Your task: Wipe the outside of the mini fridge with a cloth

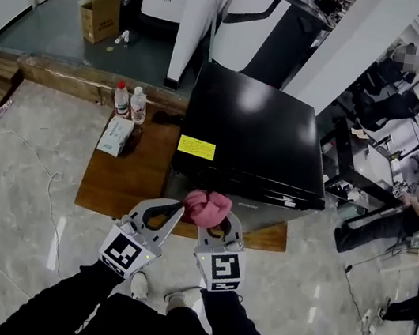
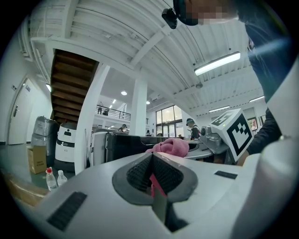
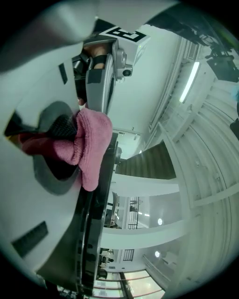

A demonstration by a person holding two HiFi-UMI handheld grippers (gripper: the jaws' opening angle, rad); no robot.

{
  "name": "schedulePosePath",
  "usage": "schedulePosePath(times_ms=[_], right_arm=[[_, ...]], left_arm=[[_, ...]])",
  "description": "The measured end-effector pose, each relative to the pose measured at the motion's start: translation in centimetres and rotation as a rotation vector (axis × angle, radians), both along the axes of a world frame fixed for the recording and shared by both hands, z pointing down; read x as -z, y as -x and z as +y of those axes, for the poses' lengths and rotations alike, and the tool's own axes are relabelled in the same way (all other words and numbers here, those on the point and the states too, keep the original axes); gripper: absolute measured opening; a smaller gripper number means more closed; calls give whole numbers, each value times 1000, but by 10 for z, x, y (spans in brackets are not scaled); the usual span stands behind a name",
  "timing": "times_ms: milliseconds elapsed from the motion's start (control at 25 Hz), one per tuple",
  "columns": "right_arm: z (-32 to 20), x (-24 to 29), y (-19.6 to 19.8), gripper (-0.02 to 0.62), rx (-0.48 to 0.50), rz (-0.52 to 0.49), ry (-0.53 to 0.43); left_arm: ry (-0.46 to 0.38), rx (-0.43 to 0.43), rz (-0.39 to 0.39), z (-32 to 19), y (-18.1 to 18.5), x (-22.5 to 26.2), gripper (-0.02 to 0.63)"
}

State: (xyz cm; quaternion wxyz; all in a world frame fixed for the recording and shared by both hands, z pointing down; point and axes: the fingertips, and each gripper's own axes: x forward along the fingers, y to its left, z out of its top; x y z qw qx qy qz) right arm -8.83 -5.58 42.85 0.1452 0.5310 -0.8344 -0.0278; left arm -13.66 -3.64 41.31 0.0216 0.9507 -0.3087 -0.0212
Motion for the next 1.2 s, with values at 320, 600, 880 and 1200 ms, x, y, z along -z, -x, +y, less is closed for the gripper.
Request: schedulePosePath(times_ms=[320,600,880,1200], right_arm=[[-20,-11,3,61,22,-69,23],[-22,-30,2,60,7,-48,25],[-22,-66,1,58,-21,37,-28],[-21,-137,0,58,-15,102,14]], left_arm=[[9,51,-1,-18,-1,-18,6],[54,89,-19,-24,0,-41,6],[21,75,21,-23,-2,-79,6],[71,105,-27,-24,-1,-148,6]])
